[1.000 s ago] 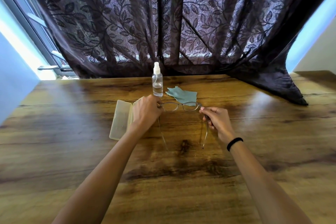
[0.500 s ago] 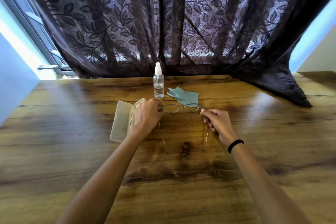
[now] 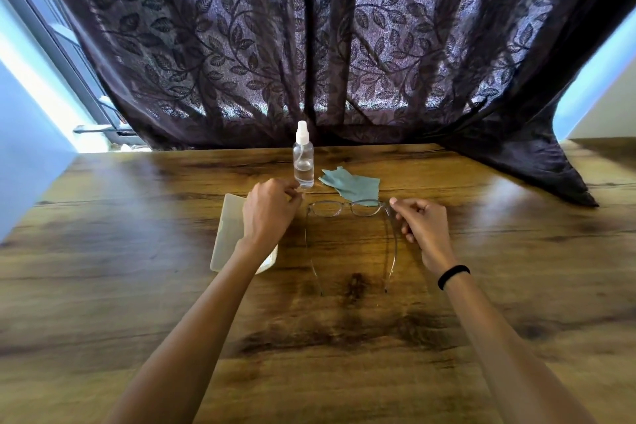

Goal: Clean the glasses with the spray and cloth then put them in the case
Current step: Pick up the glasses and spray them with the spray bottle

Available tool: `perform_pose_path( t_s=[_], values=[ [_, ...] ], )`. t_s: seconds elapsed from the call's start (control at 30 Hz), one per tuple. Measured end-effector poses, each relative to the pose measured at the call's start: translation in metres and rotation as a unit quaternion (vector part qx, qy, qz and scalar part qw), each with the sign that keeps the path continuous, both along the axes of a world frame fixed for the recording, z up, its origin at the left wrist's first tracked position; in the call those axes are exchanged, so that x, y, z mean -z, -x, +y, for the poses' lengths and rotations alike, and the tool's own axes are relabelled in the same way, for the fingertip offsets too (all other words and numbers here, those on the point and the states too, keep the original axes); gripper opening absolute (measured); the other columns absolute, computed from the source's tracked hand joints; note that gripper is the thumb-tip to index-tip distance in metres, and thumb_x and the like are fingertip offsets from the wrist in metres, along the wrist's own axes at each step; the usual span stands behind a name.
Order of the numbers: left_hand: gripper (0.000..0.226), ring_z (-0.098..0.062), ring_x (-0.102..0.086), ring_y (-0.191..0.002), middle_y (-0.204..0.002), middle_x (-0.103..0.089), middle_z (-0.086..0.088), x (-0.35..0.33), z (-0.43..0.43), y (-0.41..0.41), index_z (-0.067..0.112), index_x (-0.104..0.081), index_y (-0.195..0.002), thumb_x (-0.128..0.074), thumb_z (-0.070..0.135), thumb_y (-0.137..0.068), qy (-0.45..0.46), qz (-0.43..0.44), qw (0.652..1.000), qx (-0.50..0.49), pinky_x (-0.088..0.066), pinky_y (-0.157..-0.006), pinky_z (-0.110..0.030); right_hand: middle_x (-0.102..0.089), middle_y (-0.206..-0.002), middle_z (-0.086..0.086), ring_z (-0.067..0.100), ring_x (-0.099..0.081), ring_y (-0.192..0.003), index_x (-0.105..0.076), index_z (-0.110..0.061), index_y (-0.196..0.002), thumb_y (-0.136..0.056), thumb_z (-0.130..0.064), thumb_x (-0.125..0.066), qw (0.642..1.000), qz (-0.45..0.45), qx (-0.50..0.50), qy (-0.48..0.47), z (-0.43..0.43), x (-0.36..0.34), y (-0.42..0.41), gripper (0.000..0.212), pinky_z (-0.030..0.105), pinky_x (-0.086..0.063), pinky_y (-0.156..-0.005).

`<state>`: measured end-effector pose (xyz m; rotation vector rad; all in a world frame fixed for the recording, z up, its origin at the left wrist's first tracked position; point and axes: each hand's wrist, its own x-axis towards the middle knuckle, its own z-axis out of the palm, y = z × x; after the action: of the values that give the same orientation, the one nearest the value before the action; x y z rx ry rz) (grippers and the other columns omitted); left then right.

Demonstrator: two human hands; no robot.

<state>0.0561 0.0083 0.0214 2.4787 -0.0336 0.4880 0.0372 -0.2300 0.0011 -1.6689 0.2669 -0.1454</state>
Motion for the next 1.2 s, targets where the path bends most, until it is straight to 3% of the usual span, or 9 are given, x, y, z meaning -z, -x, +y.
perform_pose_path(
  t_s=[0.23, 0.33, 0.4, 0.5, 0.63, 0.73, 0.87, 1.0, 1.2],
  values=[
    [0.024, -0.018, -0.067, -0.079, -0.090, -0.074, -0.005, -0.012, 0.011, -0.025, 0.010, -0.070, -0.096, -0.073, 0.026, -0.077, 0.053, -0.023, 0.998, 0.001, -0.043, -0.064, -0.022, -0.059, -0.063, 0.002, 0.012, -0.049, -0.049, -0.065, -0.009, -0.085, -0.083, -0.016, -0.066, 0.997, -0.053, -0.035, 0.053, 0.024, -0.019, -0.029, 0.008, 0.017, -0.039, -0.040],
    [0.026, -0.015, -0.066, -0.076, -0.087, -0.073, -0.002, -0.014, 0.013, -0.038, 0.011, -0.069, -0.095, -0.075, 0.026, -0.075, 0.067, -0.011, 0.998, 0.003, -0.040, -0.061, -0.021, -0.061, -0.069, -0.002, 0.005, -0.055, -0.053, -0.064, -0.010, -0.085, -0.082, -0.013, -0.067, 0.991, -0.074, -0.082, 0.079, 0.042, -0.027, -0.047, 0.004, 0.010, -0.043, -0.043],
    [0.024, -0.014, -0.066, -0.076, -0.087, -0.073, -0.001, -0.015, 0.013, -0.047, 0.016, -0.070, -0.096, -0.075, 0.026, -0.074, 0.062, 0.003, 0.998, 0.016, -0.041, -0.058, -0.020, -0.063, -0.076, 0.001, 0.006, -0.058, -0.061, -0.064, -0.003, -0.091, -0.082, -0.010, -0.067, 0.984, -0.087, -0.121, 0.097, 0.054, -0.030, -0.061, 0.012, 0.013, -0.047, -0.052],
    [0.028, -0.016, -0.067, -0.081, -0.092, -0.074, 0.000, -0.013, 0.014, -0.058, 0.021, -0.069, -0.101, -0.074, 0.030, -0.075, 0.044, 0.026, 0.998, 0.029, -0.040, -0.058, -0.020, -0.062, -0.087, 0.008, 0.018, -0.059, -0.079, -0.063, 0.001, -0.101, -0.080, -0.012, -0.069, 0.973, -0.089, -0.169, 0.129, 0.074, -0.032, -0.079, 0.025, 0.031, -0.053, -0.071],
    [0.032, -0.020, -0.067, -0.084, -0.091, -0.074, -0.002, -0.008, 0.017, -0.070, 0.023, -0.069, -0.101, -0.076, 0.033, -0.072, 0.036, 0.063, 0.997, 0.039, -0.044, -0.062, -0.026, -0.067, -0.097, 0.007, 0.012, -0.060, -0.087, -0.065, -0.004, -0.104, -0.075, -0.023, -0.075, 0.963, -0.102, -0.193, 0.157, 0.095, -0.029, -0.098, 0.035, 0.025, -0.051, -0.077],
    [0.030, -0.018, -0.068, -0.084, -0.091, -0.074, -0.002, -0.005, 0.020, -0.076, 0.021, -0.070, -0.100, -0.076, 0.031, -0.073, 0.039, 0.065, 0.996, 0.055, -0.050, -0.066, -0.029, -0.068, -0.107, 0.009, 0.016, -0.062, -0.097, -0.065, -0.008, -0.109, -0.074, -0.025, -0.076, 0.962, -0.090, -0.192, 0.173, 0.104, -0.021, -0.108, 0.040, 0.031, -0.052, -0.085],
    [0.025, -0.018, -0.069, -0.080, -0.086, -0.074, -0.005, -0.004, 0.020, -0.077, 0.018, -0.072, -0.093, -0.077, 0.029, -0.071, 0.061, 0.036, 0.996, 0.056, -0.050, -0.066, -0.029, -0.070, -0.102, 0.008, 0.015, -0.064, -0.092, -0.067, -0.009, -0.105, -0.073, -0.024, -0.077, 0.961, -0.099, -0.169, 0.193, 0.109, -0.017, -0.110, 0.037, 0.023, -0.049, -0.076],
    [0.026, -0.015, -0.069, -0.079, -0.085, -0.075, -0.004, -0.008, 0.011, -0.074, 0.020, -0.072, -0.097, -0.076, 0.029, -0.073, 0.080, 0.000, 0.995, 0.059, -0.052, -0.069, -0.029, -0.070, -0.101, 0.011, 0.020, -0.065, -0.092, -0.068, -0.005, -0.104, -0.072, -0.025, -0.078, 0.968, -0.115, -0.162, 0.153, 0.098, -0.026, -0.102, 0.039, 0.033, -0.053, -0.081],
    [0.024, -0.011, -0.069, -0.076, -0.084, -0.075, -0.003, -0.027, -0.031, -0.064, 0.017, -0.072, -0.097, -0.075, 0.022, -0.073, 0.102, -0.051, 0.984, 0.134, -0.053, -0.068, -0.024, -0.071, -0.098, 0.009, 0.013, -0.066, -0.086, -0.066, -0.006, -0.104, -0.071, -0.023, -0.078, 0.969, -0.135, -0.150, 0.144, 0.048, -0.053, -0.081, 0.038, 0.021, -0.052, -0.077]
  ],
)
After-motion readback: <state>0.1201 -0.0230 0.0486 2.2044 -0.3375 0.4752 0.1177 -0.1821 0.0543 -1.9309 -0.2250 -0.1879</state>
